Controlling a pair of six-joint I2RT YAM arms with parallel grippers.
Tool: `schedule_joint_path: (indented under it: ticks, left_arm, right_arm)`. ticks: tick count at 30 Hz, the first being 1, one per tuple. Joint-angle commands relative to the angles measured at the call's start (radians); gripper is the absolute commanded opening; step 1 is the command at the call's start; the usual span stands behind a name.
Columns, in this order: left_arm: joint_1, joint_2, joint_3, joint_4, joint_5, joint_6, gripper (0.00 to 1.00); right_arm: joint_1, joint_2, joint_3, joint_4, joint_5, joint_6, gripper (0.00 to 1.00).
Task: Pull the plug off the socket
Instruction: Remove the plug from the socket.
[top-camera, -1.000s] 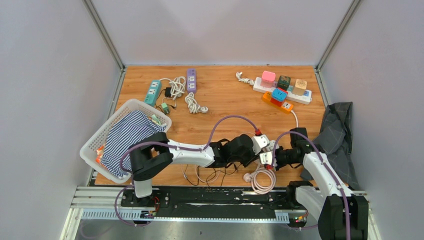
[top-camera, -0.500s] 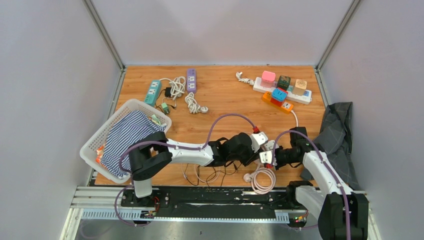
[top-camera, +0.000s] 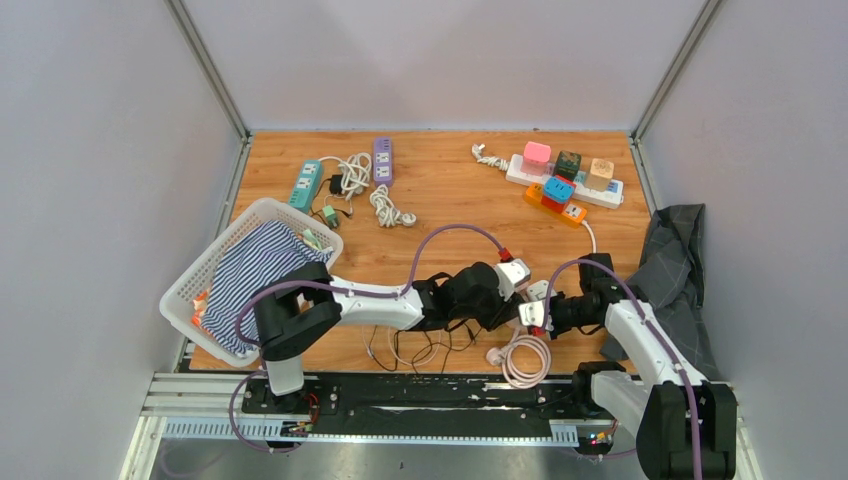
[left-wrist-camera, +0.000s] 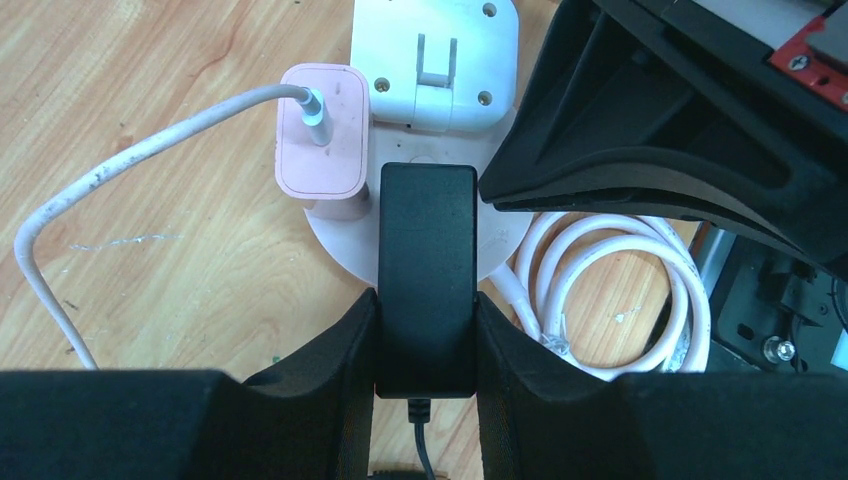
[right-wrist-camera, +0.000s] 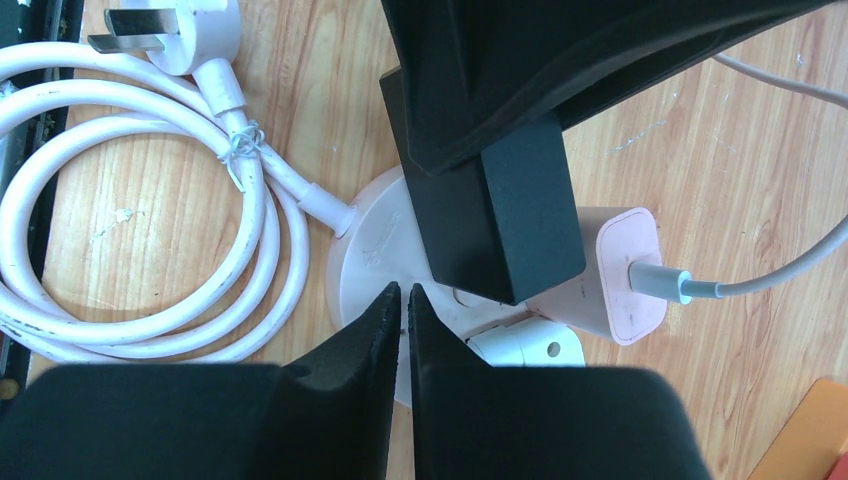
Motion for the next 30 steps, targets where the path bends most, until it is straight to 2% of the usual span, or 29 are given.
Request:
schedule_joint_path:
  ticks: [1,5,9,13,21,24,27,30]
  left_arm:
    - [-0.028,-0.077,0.024,0.078,0.018,0.013,0.0]
    - [-0.091,-0.083,0.002,0.08,-0.136,0.192,0.0]
    - [-0.096,-0.078,-0.008,0.081,-0.165,0.185,0.0]
    - [-0.055,-0.071,0.01,0.08,-0.035,0.017,0.0]
    - [-0.019,-0.07,0.039,0.081,0.131,-0.115,0.0]
    - [-0.024,-0.074,0.036,0.081,0.121,-0.06,0.0]
    - [-0.064,-0.078,0.013,0.08,0.018,0.1,0.0]
    - [-0.072,-0.059,-0.002,0.081,0.007,0.171,0.0]
  right_arm:
    - [0.01,0.028,-0.028,-0.065,0.116,0.024,0.1]
    - [0.011,0.031,-0.027,-0.065,0.115,0.026,0.1]
    - [0.013,0.036,-0.025,-0.065,0.117,0.028,0.1]
    - [0.013,0.036,-0.026,-0.065,0.119,0.03,0.1]
    - [0.013,0.036,-0.026,-0.066,0.119,0.032,0.1]
    - [0.013,0.034,-0.027,-0.065,0.12,0.031,0.1]
    - [0.013,0.038,-0.025,-0.066,0.12,0.033,0.1]
    - [0.015,0.04,-0.025,-0.066,0.121,0.034,0.1]
